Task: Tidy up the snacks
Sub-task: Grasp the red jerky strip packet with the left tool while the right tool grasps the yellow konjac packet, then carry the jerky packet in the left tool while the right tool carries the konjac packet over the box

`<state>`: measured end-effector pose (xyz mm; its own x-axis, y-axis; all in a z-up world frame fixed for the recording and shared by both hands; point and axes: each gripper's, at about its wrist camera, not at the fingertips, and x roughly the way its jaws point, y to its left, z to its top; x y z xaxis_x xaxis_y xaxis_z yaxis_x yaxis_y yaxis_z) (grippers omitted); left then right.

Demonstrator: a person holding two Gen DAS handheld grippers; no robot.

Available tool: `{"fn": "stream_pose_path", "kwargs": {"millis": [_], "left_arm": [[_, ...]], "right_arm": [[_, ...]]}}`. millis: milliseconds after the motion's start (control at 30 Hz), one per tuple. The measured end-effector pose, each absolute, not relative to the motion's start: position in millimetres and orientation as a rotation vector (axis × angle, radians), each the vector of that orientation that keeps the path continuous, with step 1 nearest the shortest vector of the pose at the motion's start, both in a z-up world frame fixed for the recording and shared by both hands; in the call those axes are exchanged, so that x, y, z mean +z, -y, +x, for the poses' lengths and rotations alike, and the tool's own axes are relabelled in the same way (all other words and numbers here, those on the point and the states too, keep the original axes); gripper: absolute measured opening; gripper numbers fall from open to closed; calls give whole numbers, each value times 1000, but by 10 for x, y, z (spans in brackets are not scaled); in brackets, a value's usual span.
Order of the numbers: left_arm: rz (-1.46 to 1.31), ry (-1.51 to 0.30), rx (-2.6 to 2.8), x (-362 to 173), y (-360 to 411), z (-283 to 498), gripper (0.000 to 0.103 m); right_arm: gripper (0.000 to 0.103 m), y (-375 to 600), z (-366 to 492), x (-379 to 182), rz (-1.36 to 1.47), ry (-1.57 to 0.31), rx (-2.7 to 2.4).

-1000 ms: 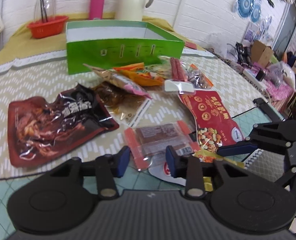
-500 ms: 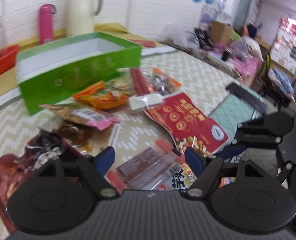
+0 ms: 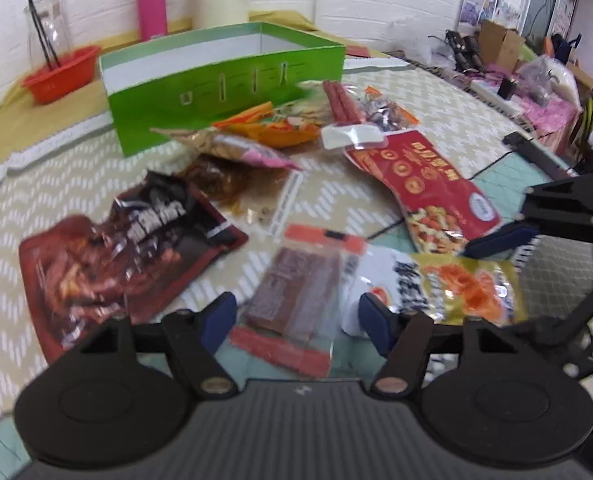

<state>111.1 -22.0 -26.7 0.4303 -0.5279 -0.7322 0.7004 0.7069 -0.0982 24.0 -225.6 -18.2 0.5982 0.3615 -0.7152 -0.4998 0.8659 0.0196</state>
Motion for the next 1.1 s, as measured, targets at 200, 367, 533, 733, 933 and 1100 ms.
{"fn": "stream_pose_path", "kwargs": {"millis": [200, 367, 533, 733, 933, 1100], "left_arm": [[291, -804, -762, -306, 364, 1107, 80], [252, -799, -718, -254, 381, 1144, 44], [142, -818, -670, -206, 227, 1099, 39], [78, -754, -663, -4, 108, 978, 37], [39, -659, -634, 322, 84, 944, 37], [18, -573, -596, 661, 122, 1084, 37]], "right_arm": [[103, 2213, 300, -175, -213, -798, 528], [100, 2173, 289, -158, -224, -803, 534], [70, 2216, 251, -96, -194, -772, 541], [67, 2252, 214, -22, -164, -737, 533], [68, 2335, 200, 213, -144, -651, 495], [69, 2456, 373, 498, -112, -549, 442]]}}
